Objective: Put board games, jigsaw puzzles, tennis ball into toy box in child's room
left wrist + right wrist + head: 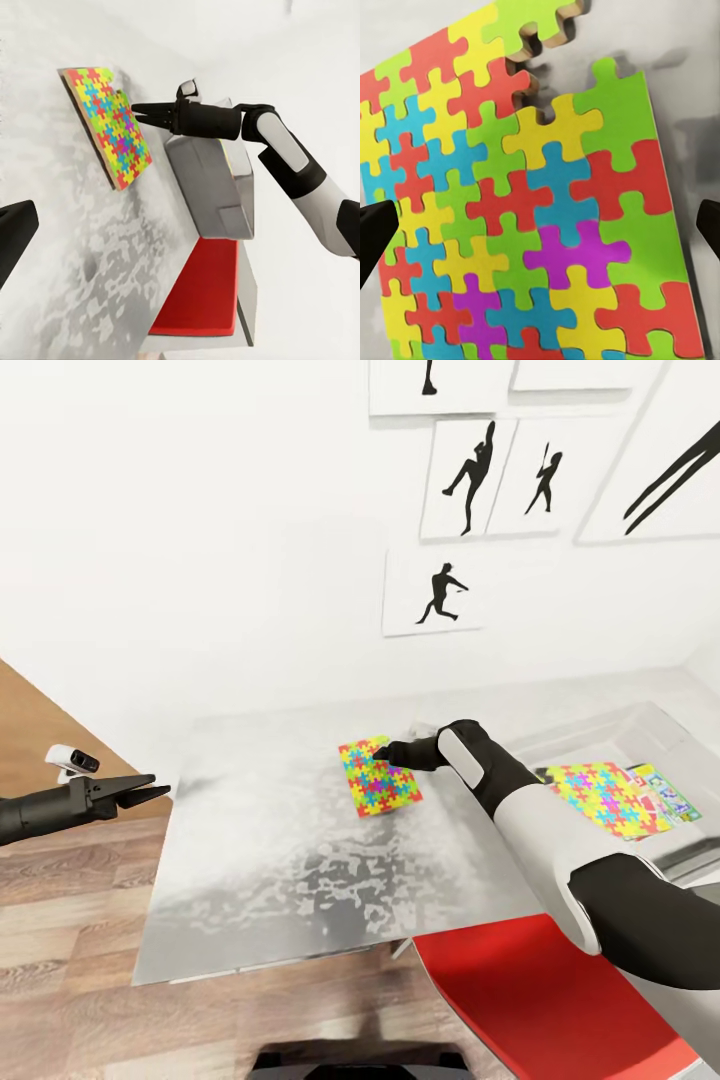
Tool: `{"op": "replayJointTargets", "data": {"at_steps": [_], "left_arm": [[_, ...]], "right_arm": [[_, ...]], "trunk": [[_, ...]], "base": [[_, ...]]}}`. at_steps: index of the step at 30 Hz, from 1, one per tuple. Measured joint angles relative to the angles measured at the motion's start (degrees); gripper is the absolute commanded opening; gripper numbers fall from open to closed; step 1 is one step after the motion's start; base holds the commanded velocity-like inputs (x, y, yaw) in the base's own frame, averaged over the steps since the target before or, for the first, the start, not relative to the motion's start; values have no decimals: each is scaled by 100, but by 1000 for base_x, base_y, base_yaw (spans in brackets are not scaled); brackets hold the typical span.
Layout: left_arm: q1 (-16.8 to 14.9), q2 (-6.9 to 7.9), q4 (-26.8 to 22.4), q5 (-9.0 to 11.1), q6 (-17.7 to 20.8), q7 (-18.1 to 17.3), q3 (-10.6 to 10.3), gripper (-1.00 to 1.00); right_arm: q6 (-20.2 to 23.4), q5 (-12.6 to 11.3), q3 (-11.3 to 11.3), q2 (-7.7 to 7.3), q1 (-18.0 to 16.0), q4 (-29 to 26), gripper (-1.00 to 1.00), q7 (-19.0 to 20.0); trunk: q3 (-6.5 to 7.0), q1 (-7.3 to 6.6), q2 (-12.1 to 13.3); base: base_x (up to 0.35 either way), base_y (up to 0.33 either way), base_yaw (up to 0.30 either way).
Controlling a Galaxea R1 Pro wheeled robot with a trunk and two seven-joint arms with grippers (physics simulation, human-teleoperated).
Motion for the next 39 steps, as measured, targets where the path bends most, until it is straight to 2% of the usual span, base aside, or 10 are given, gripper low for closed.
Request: {"op": "replayJointTargets", "data": {"at_steps": [32,39], "left_arm": [[0,6,0,0,8,0,8,100],[-1,1,-1,0,13,1,108,100]], "right_arm": [[-18,0,29,-1,11,0,100,0],[-15,-2,30,1,13,-2,100,1]], "trunk": [[-6,0,0],[-6,0,0]], "base": [[0,1,0],[0,168,0]]}}
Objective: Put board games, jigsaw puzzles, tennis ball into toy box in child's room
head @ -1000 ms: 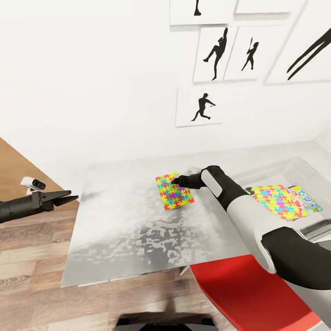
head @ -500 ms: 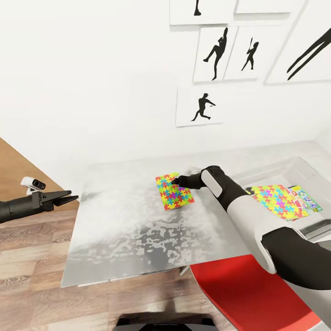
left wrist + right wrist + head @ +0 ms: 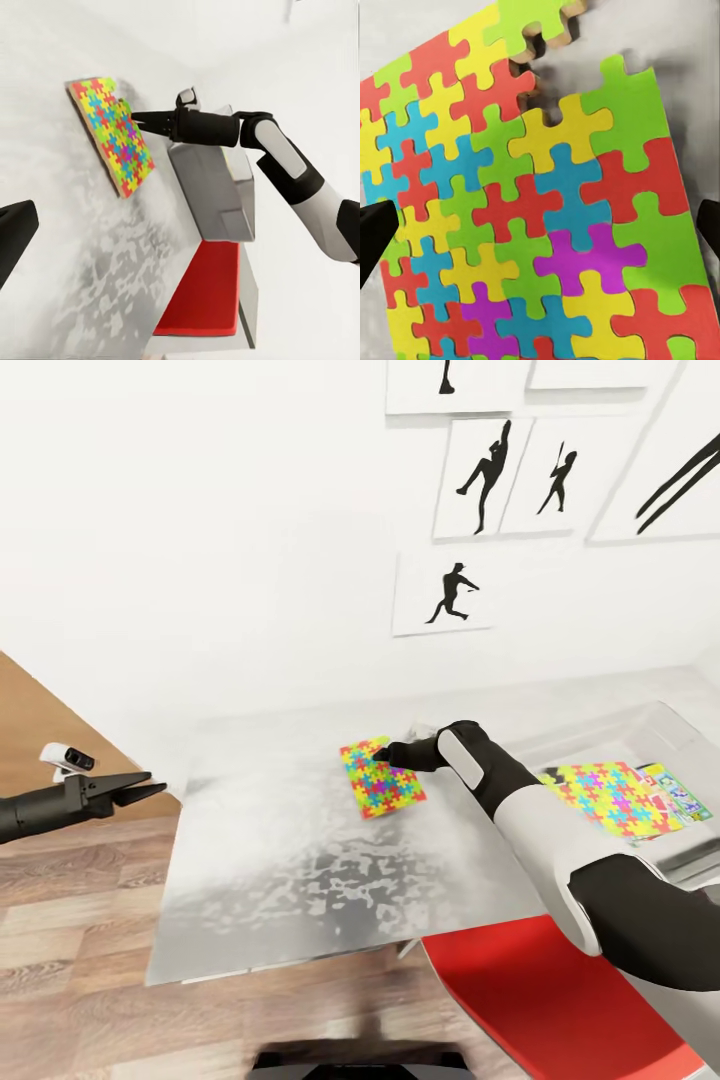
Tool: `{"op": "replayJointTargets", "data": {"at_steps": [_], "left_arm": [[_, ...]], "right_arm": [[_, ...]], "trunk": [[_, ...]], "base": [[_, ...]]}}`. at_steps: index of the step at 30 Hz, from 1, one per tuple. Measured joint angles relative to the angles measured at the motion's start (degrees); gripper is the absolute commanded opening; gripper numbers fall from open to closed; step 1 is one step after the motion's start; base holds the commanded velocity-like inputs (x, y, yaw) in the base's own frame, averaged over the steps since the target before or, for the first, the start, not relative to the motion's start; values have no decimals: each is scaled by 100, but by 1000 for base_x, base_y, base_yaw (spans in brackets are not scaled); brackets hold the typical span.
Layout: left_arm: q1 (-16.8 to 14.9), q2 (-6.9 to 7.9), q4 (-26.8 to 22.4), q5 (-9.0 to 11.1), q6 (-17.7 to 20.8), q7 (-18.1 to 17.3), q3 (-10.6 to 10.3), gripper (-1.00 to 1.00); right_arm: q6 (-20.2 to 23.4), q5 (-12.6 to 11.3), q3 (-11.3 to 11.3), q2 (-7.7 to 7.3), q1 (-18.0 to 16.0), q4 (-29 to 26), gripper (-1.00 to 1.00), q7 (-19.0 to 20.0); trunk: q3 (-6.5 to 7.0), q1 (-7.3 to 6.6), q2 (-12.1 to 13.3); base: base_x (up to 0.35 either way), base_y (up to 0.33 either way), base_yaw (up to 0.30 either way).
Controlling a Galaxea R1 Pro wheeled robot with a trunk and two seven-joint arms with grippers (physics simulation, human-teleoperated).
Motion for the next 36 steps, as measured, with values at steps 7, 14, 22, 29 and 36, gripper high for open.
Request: {"op": "replayJointTargets", "data": {"at_steps": [7,14,22,29,36], "left_arm": [[0,-1,0,0,4,0,53,100],[0,5,0,0,5,0,58,100],[1,8,1,0,1,-1,57,100],[1,8,1,1,5,-1,58,100],[0,8,0,0,16,0,58,100]], "right_arm": [[6,1,0,-4,0,0,100,1],[7,0,1,3,0,0,100,7],[13,3,-2,-2,-1,1,100,8],[15,1,-1,-3,-4,1,100,9],[16,1,0,-4,-1,0,100,8]], "trunk": [[0,0,0],[0,0,0],[0,2,0],[0,2,0],[0,2,1]], "base": [[0,275,0],[-2,285,0],[-126,185,0],[-202,54,0],[-214,177,0]]}}
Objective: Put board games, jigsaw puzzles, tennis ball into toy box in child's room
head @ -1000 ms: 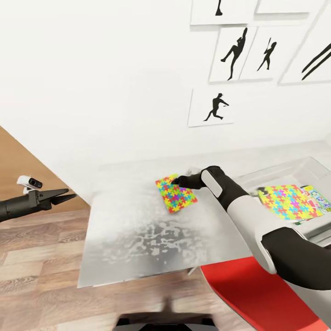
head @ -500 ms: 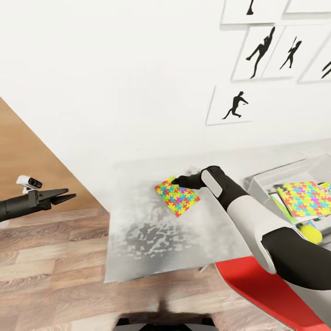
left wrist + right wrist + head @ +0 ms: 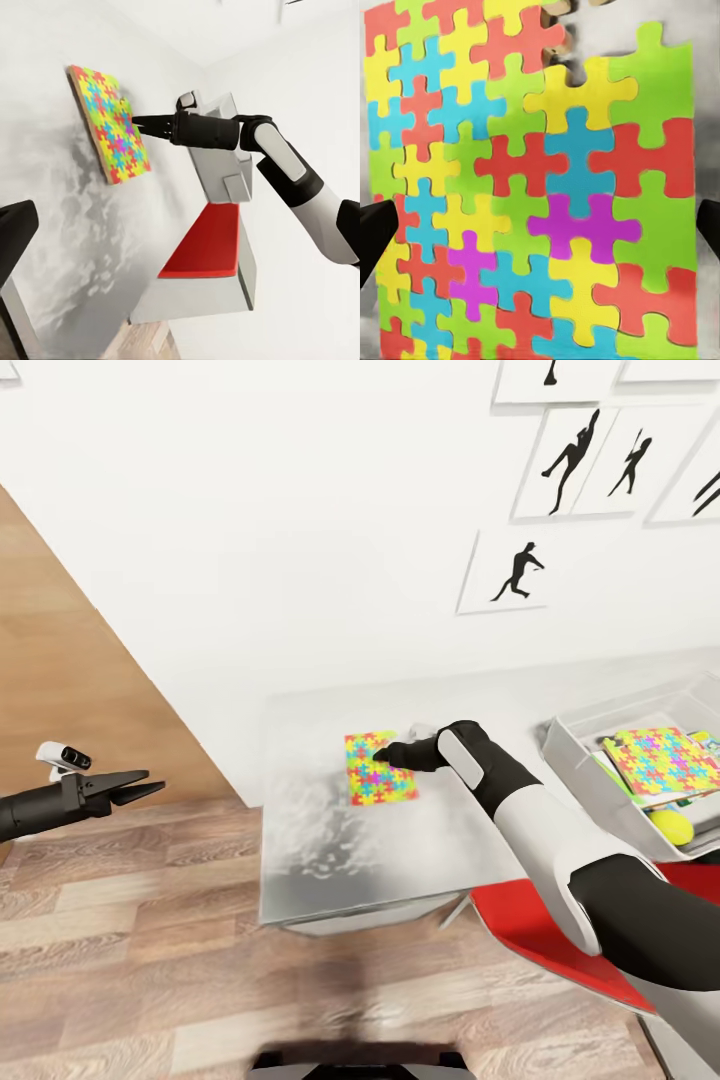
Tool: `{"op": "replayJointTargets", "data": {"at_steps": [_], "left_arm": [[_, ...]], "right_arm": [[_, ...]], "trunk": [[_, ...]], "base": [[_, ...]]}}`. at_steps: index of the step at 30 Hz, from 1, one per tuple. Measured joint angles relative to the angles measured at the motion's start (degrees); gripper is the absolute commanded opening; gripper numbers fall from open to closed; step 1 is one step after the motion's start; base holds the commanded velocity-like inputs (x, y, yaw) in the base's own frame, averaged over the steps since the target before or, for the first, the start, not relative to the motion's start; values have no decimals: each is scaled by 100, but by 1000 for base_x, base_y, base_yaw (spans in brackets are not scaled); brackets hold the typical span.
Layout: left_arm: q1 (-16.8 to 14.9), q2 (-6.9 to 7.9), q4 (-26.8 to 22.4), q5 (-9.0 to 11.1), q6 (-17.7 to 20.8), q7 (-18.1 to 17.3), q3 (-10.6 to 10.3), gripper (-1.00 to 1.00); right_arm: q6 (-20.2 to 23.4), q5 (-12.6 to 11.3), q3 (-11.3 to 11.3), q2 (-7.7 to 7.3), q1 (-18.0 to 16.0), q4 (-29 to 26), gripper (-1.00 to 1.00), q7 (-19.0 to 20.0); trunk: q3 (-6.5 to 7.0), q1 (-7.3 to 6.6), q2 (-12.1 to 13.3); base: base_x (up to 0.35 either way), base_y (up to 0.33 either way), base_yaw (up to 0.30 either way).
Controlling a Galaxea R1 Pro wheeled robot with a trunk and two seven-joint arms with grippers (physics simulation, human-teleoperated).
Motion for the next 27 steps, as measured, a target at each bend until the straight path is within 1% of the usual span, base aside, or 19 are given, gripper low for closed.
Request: {"op": "replayJointTargets", "data": {"at_steps": [8,17,21,27], "left_arm": [[0,0,0,-3,6,0,0,100],[0,0,0,0,13,1,0,100],[0,0,0,1,9,1,0,100],[0,-4,0,1,6,0,7,100]], "right_arm": [[0,1,0,0,0,0,100,0],[0,1,1,-3,-6,-1,100,0],[0,0,1,-6,-7,-1,100,0],[0,1,0,-8,-8,1,100,0]], "trunk": [[0,-1,0],[0,-2,0],[-1,-3,-1],[-1,-5,-1]], "base": [[-173,243,0],[-35,283,0],[64,282,0],[223,187,0]]}}
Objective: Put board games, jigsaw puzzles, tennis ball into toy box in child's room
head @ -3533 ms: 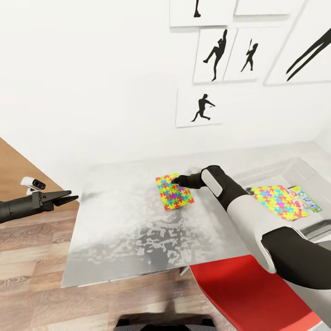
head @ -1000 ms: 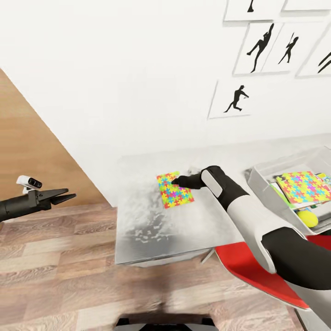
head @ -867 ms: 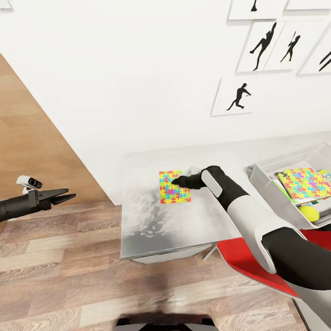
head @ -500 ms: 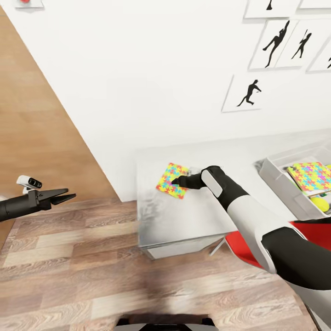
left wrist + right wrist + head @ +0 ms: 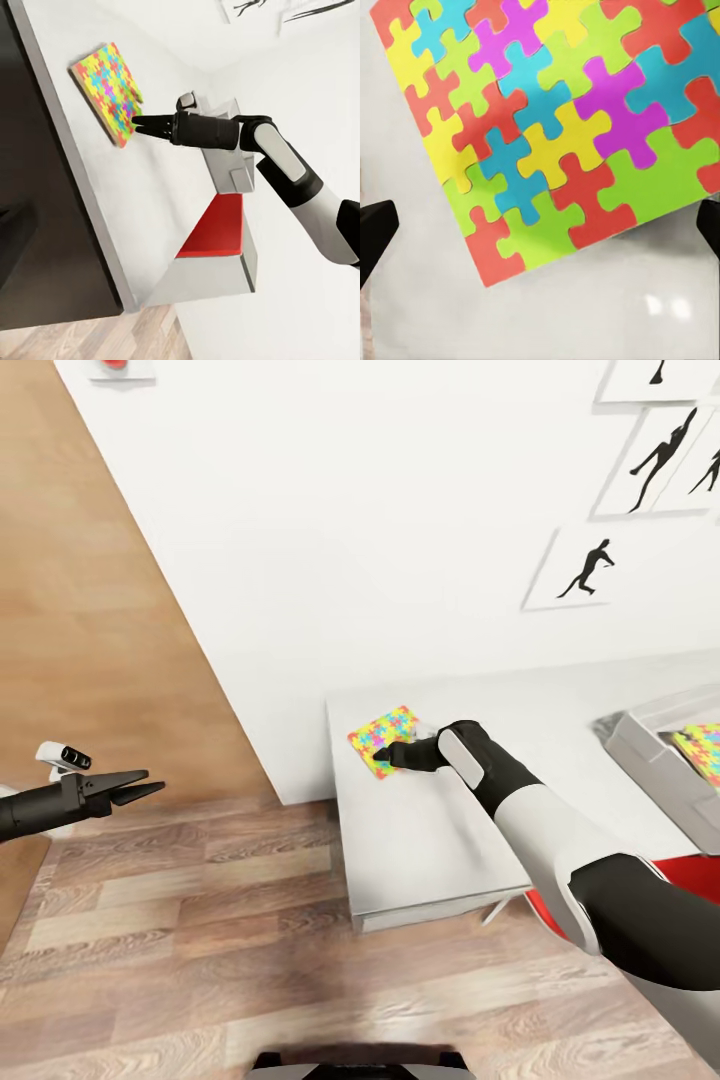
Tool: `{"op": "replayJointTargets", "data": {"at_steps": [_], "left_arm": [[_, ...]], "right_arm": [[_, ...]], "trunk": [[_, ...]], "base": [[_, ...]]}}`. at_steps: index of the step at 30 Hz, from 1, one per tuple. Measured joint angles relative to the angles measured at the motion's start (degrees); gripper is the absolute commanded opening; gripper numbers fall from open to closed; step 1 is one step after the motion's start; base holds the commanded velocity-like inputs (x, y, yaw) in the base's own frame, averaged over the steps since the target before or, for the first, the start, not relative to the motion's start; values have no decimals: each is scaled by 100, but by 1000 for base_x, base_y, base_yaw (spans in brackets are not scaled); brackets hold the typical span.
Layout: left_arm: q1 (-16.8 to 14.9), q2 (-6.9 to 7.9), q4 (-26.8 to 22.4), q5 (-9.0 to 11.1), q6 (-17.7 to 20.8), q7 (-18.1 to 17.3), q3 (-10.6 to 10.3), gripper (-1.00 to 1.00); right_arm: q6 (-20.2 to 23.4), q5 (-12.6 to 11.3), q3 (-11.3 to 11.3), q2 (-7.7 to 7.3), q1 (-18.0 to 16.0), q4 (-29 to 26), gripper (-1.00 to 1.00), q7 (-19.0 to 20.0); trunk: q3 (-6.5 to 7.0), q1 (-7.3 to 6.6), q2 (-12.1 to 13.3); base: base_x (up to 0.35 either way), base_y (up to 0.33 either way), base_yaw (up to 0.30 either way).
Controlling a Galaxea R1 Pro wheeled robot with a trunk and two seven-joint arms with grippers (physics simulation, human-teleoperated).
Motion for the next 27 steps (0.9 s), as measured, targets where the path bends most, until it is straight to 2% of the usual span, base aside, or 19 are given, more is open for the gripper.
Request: {"op": "replayJointTargets", "data": {"at_steps": [6,14,20,27], "left_arm": [[0,0,3,7,-1,-2,-6,100],[1,-4,-12,23,0,-1,-7,100],[0,-4,-16,22,-1,-2,-14,100],[0,-4,-15,19,-1,-2,-8,100]], "right_arm": [[1,1,-6,-10,-1,1,100,0],[0,-9,-10,-73,-1,1,100,0],[1,-8,-11,-77,-1,1,100,0],[1,-4,-12,-78,-1,1,100,0]], "trunk": [[0,1,0],[0,3,1],[0,4,1],[0,5,1]], "base": [[215,-90,0],[47,-61,0],[-69,-148,0],[-185,-205,0]]}}
